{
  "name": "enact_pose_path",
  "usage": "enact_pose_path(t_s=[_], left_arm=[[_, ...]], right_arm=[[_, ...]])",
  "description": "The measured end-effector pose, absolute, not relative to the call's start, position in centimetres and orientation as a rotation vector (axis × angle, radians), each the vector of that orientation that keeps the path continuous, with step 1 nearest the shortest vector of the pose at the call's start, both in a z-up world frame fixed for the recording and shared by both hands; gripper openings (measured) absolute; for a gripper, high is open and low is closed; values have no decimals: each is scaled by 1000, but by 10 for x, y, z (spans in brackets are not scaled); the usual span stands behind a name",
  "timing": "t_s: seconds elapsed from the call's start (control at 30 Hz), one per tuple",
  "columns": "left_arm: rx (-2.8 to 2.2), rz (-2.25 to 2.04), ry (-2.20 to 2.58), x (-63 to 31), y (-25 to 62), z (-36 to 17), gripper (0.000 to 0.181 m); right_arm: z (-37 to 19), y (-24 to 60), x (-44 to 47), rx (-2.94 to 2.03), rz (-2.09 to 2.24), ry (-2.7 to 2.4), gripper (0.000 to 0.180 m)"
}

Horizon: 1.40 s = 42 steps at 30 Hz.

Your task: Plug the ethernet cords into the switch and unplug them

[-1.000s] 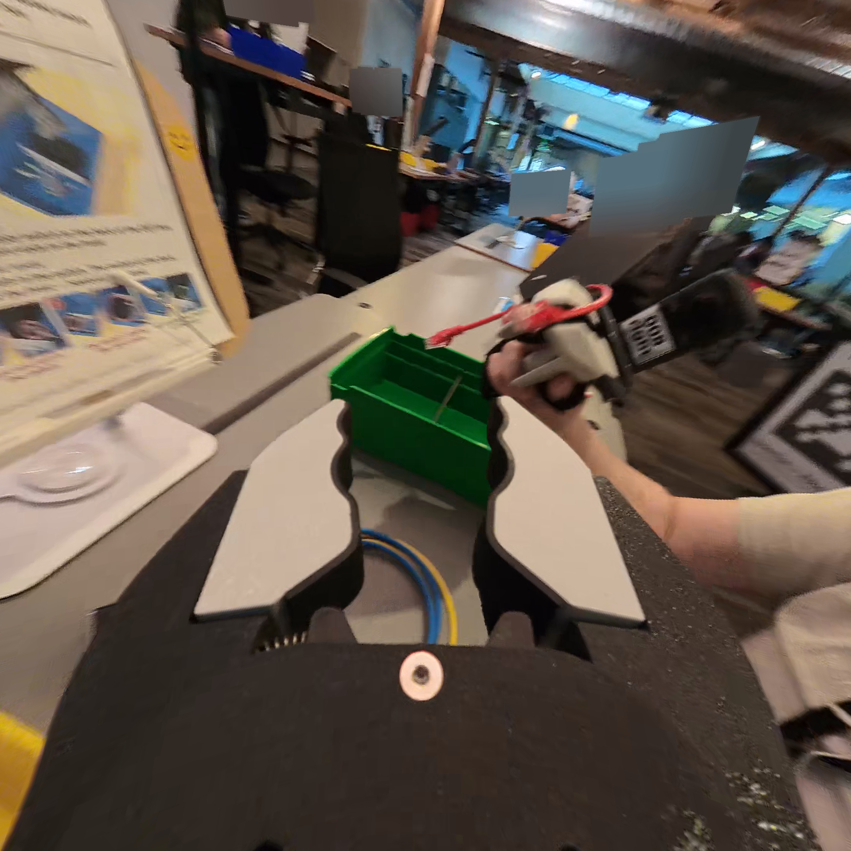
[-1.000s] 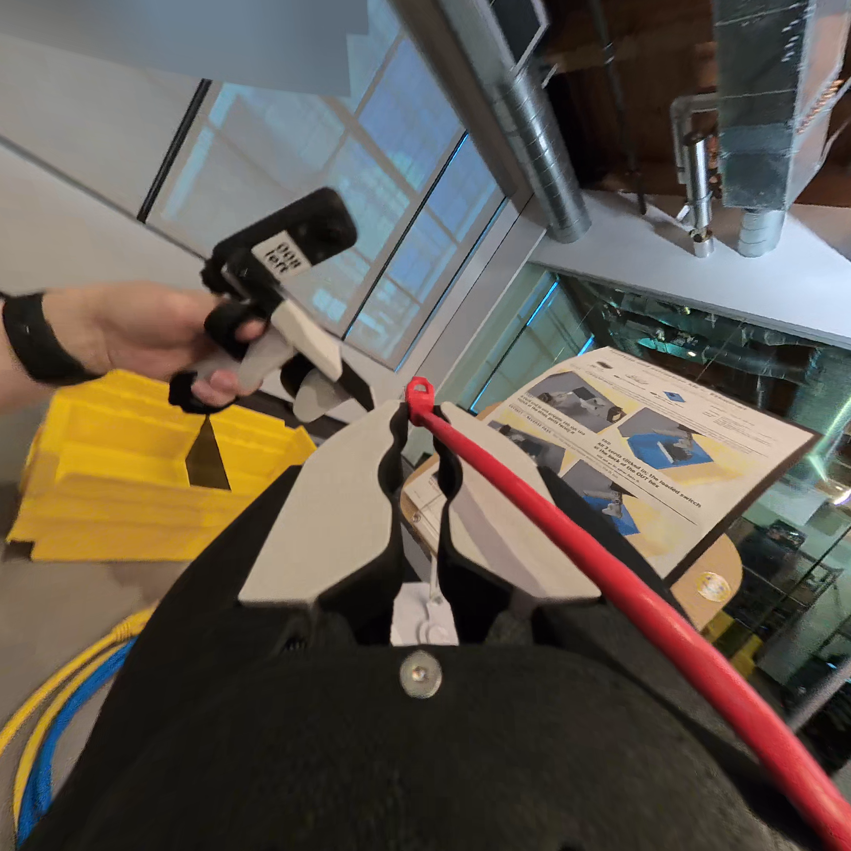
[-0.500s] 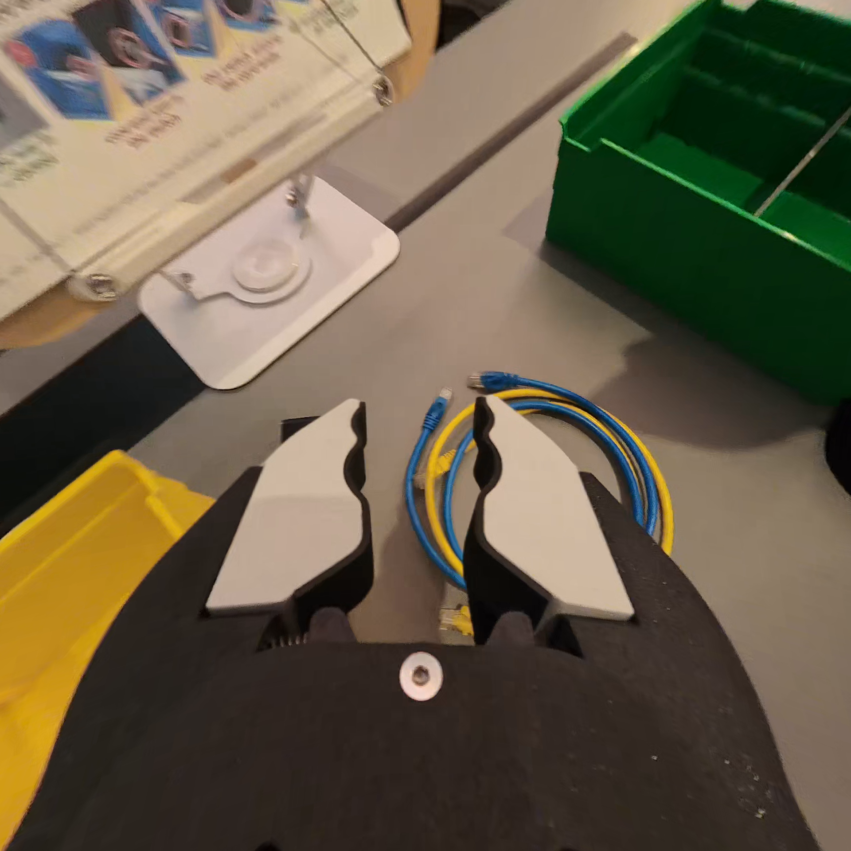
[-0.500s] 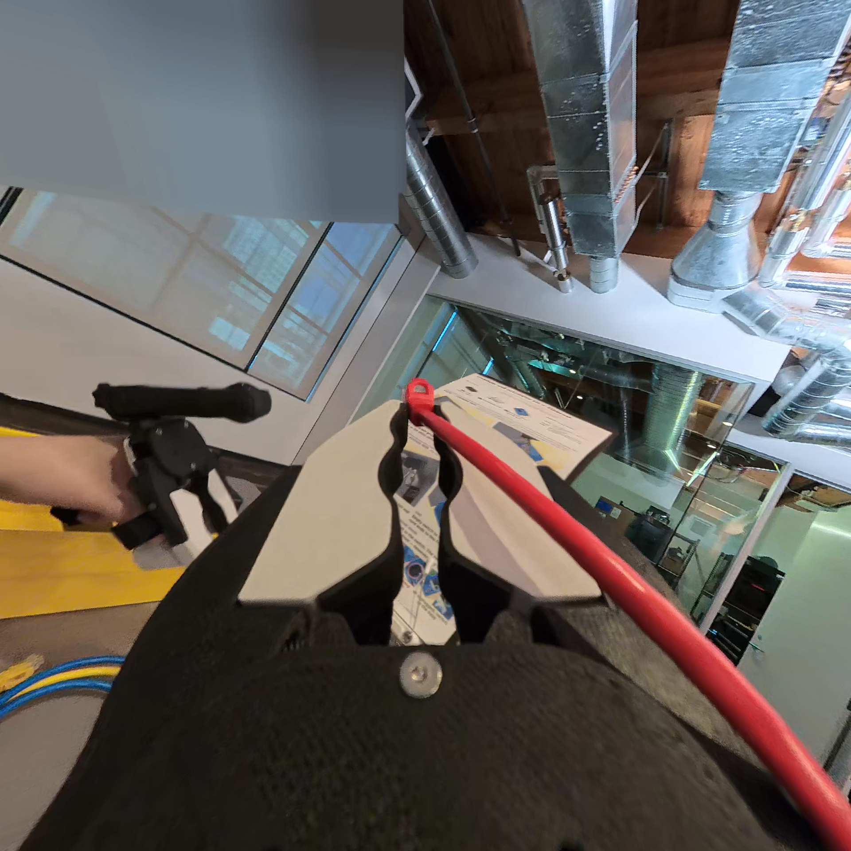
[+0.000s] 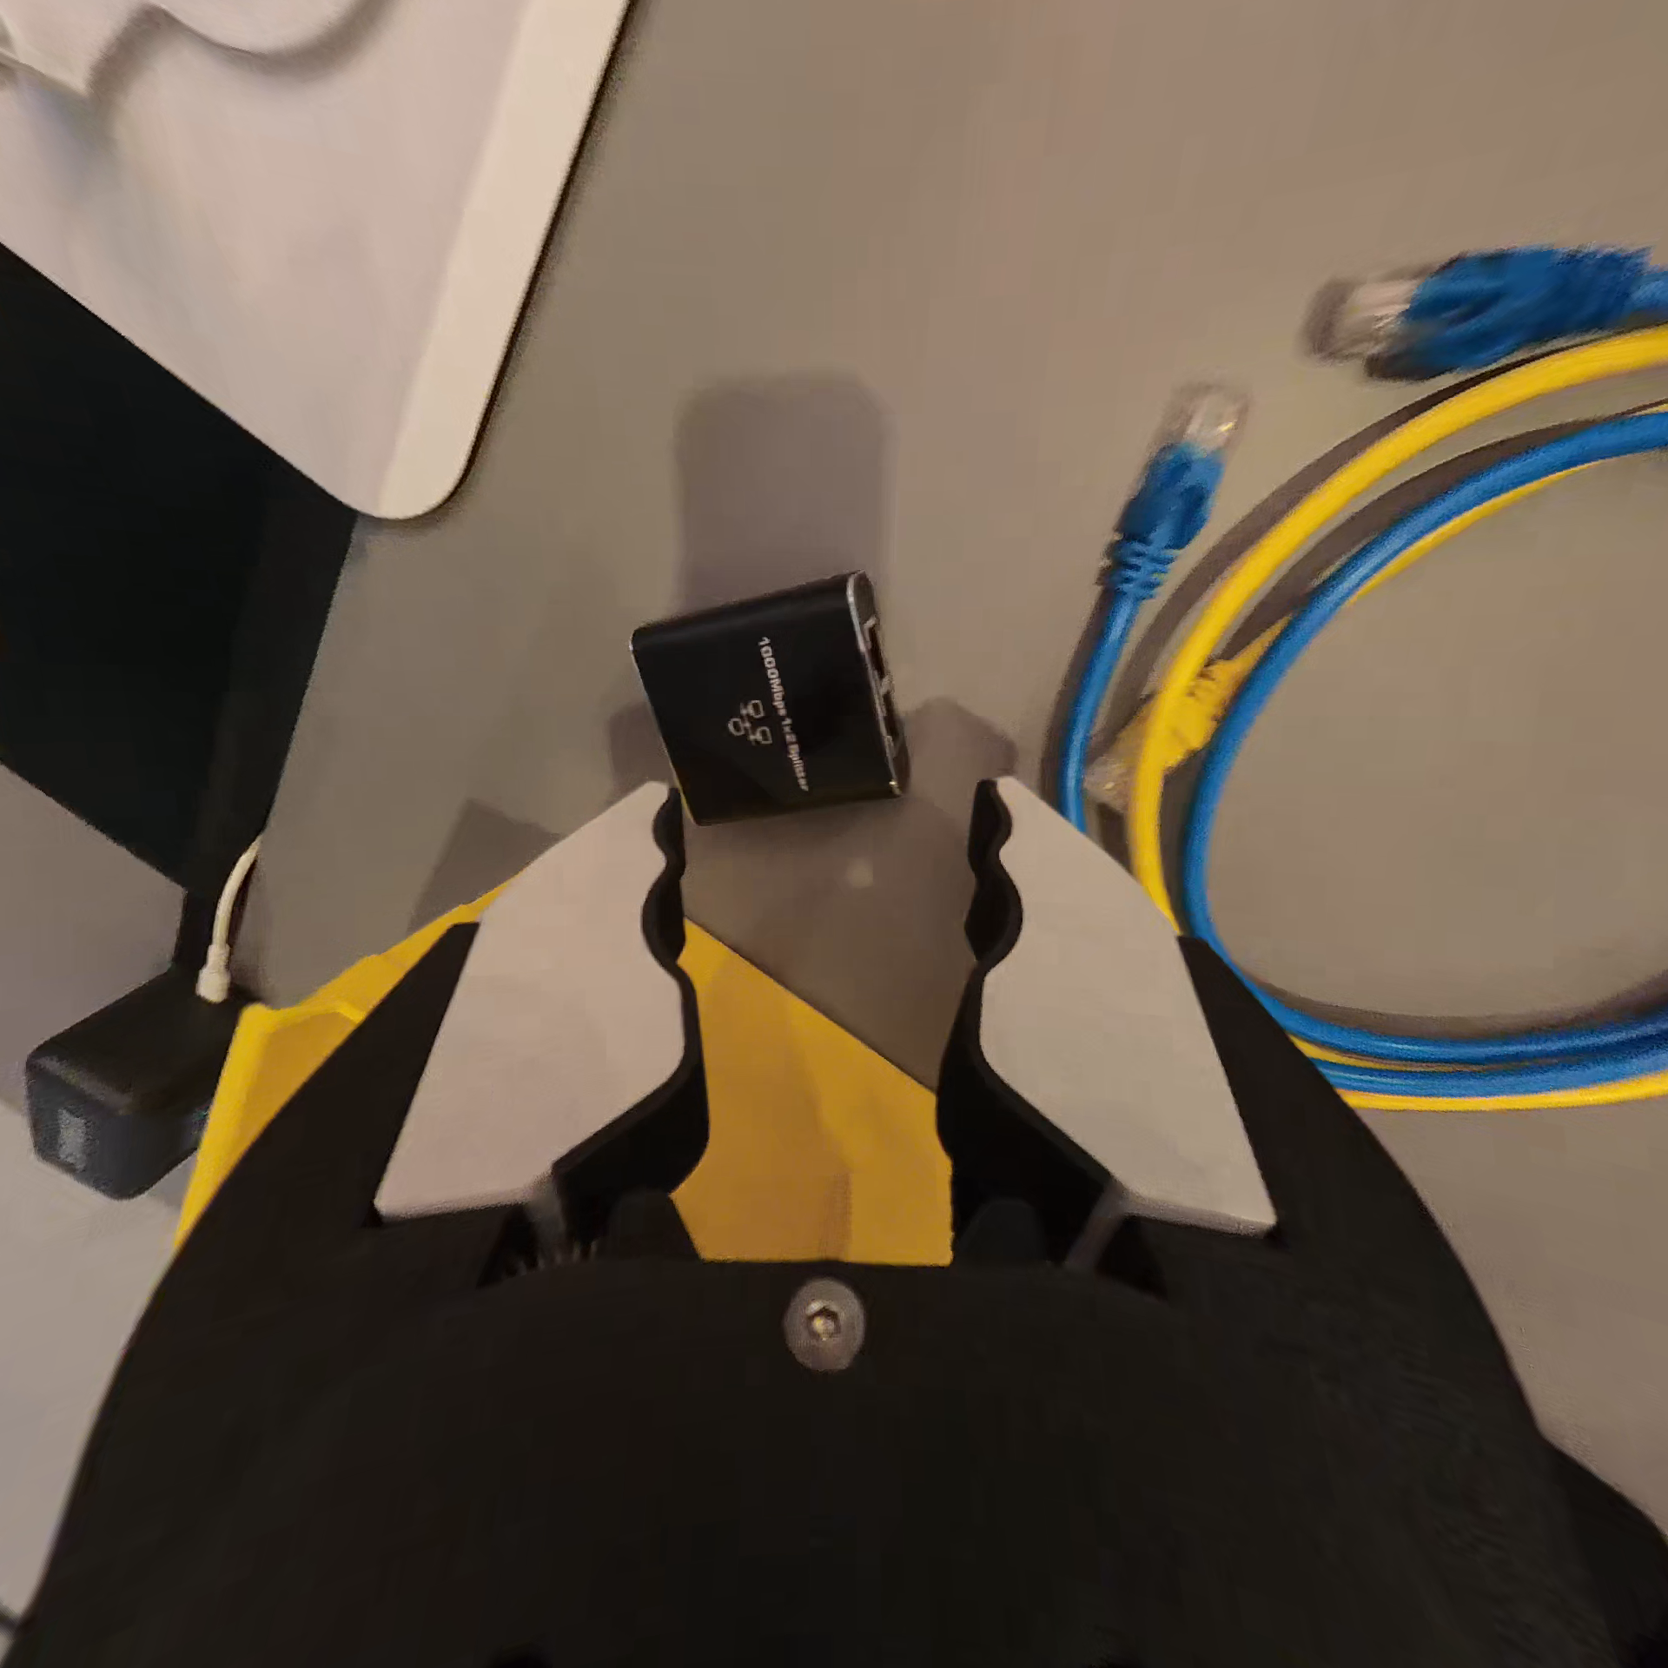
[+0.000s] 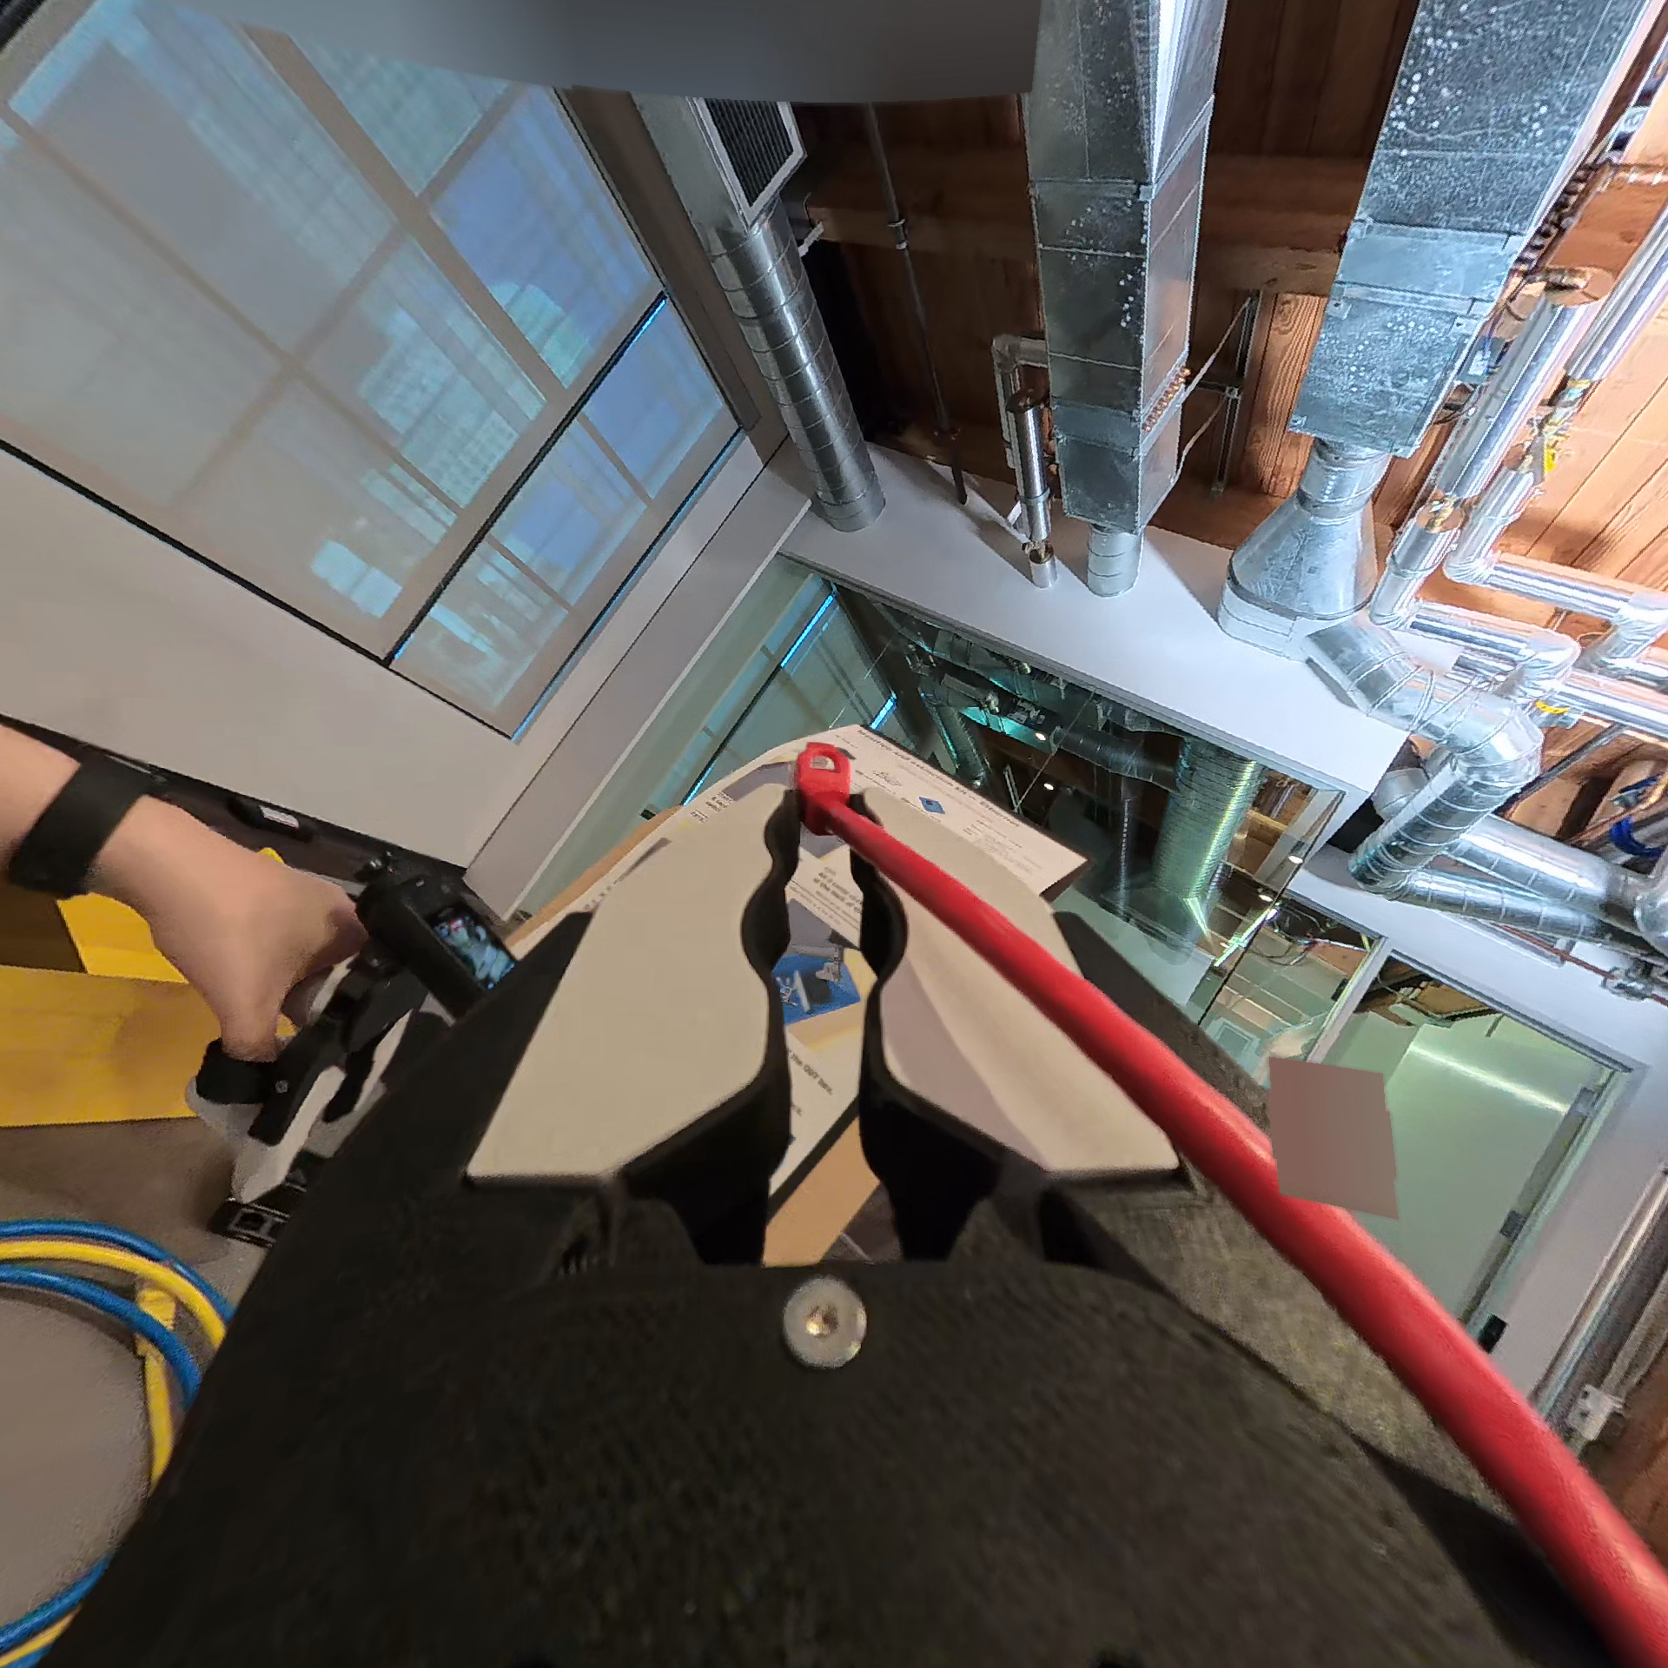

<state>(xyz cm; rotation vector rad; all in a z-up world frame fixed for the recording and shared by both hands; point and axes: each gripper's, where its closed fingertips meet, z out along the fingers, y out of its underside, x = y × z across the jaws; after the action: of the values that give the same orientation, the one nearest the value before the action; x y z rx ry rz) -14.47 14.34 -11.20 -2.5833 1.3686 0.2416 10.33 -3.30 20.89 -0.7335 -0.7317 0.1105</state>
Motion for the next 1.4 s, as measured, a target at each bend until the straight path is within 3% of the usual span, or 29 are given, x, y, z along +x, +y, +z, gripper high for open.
enact_pose_path(t_s=[0.03, 0.37, 1.4], left_arm=[[-2587, 272, 1380, -146, 146, -116, 61], [-2792, 365, 1352, -168, 152, -151, 67], [-2958, -13, 1297, -149, 119, -148, 67]], right_arm=[[210, -35, 104, -727, 101, -734, 12], [221, -51, 119, -656, 171, -691, 11], [216, -49, 110, -658, 157, -737, 11]])
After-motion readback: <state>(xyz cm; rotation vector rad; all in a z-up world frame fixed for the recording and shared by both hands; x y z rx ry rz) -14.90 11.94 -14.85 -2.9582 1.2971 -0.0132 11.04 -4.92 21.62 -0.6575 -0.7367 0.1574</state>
